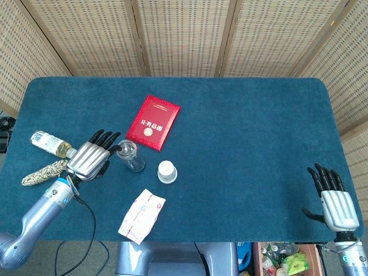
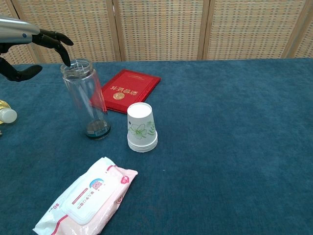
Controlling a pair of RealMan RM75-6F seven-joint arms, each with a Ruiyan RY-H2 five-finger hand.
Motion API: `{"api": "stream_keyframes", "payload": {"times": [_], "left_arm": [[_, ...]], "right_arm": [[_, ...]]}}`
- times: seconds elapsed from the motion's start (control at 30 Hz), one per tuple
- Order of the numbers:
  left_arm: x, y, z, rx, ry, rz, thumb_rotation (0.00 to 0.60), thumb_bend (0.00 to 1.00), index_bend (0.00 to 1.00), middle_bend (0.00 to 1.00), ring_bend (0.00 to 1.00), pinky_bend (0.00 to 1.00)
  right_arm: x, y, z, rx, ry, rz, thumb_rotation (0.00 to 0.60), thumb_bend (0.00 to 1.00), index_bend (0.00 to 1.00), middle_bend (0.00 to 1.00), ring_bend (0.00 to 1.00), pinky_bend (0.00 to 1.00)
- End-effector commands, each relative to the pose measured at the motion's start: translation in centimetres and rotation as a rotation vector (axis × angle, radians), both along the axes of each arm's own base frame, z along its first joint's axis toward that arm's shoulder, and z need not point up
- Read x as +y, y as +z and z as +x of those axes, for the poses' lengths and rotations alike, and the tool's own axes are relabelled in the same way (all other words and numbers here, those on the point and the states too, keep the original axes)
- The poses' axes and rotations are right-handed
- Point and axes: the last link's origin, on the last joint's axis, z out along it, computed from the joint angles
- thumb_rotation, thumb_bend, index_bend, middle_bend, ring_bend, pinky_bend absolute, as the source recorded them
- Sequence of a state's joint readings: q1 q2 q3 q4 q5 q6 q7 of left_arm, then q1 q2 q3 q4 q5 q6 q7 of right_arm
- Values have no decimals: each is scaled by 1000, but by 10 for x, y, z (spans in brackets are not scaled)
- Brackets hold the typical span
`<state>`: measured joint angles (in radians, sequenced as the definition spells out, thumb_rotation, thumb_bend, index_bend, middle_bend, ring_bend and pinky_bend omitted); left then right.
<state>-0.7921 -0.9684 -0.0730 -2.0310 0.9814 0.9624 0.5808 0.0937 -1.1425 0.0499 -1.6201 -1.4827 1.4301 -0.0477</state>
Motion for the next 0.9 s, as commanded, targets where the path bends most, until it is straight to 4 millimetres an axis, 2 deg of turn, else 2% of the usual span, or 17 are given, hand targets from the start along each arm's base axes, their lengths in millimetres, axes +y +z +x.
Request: {"api": "stream_keyframes", "payload": {"times": [0.03, 0.63, 0.9], "left_arm": [[0, -1, 1, 0, -5, 0, 600, 647, 239, 0, 0, 0], [-1, -10, 6, 18, -11, -21, 600, 648, 239, 0, 0, 0], [-2, -12, 8, 27, -13, -28, 600, 648, 272, 0, 0, 0]], "right_arm": [[0, 0, 0, 0, 0, 0, 600, 22, 21, 0, 0, 0], [0, 2, 0, -4, -1, -7, 600, 22, 21, 0, 0, 0], [0, 3, 0, -7, -2, -10, 600, 22, 21, 0, 0, 0]]}}
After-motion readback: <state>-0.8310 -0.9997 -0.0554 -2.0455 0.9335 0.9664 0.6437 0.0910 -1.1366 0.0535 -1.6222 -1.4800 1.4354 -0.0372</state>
